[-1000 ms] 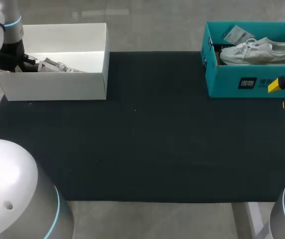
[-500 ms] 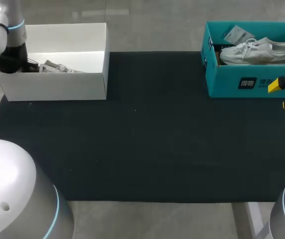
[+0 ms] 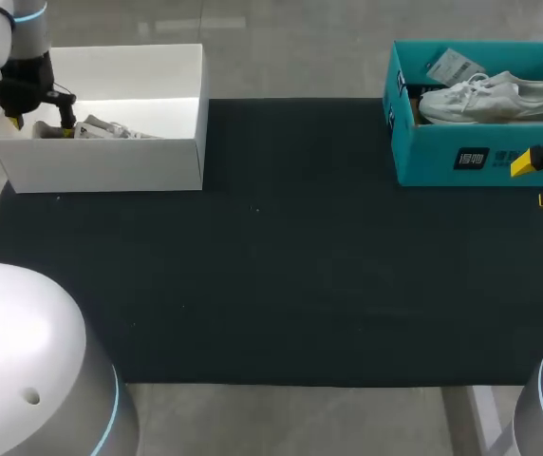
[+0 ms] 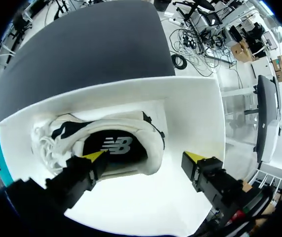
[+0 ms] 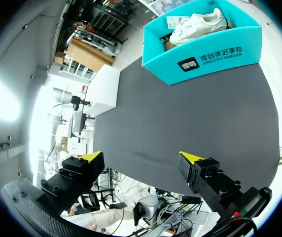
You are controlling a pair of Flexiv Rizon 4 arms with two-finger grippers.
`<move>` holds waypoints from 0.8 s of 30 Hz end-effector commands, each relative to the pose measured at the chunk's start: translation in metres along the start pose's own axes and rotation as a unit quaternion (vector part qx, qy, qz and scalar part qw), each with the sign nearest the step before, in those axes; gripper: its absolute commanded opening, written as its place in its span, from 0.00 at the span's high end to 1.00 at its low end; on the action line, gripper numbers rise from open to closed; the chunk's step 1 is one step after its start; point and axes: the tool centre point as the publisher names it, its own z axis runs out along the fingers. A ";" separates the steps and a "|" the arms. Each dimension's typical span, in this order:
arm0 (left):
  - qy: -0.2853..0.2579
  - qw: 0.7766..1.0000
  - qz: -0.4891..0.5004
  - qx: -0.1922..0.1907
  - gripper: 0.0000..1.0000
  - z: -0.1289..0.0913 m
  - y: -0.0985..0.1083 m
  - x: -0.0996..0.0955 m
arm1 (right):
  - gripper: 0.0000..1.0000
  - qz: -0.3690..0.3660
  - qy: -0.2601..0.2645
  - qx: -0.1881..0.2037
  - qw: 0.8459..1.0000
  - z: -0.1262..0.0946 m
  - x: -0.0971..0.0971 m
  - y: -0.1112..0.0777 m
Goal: Take the shoe out of the shoebox, open the shoe tongue, remove and reinsert the insole, then place the shoe into the shoebox
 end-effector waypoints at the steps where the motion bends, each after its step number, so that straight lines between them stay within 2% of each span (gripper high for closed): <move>1: -0.015 0.999 -0.033 -0.008 0.00 -0.032 -0.007 0.001 | 0.00 0.001 -0.001 0.000 1.000 0.000 0.000 -0.001; 9: -0.028 0.993 -0.108 -0.041 0.00 -0.084 0.008 0.006 | 0.00 0.001 -0.001 0.000 1.000 0.000 0.000 -0.001; 14: -0.039 0.995 -0.087 -0.033 0.00 -0.121 0.020 0.004 | 0.00 0.001 -0.001 0.000 1.000 0.000 0.000 -0.001; 21: -0.047 0.996 -0.071 -0.028 0.00 -0.168 0.025 -0.008 | 0.00 0.001 -0.001 0.000 1.000 0.000 0.000 -0.001; 24: -0.051 0.996 -0.071 -0.026 0.00 -0.171 0.026 -0.009 | 0.00 0.001 -0.001 0.000 1.000 0.000 0.000 -0.001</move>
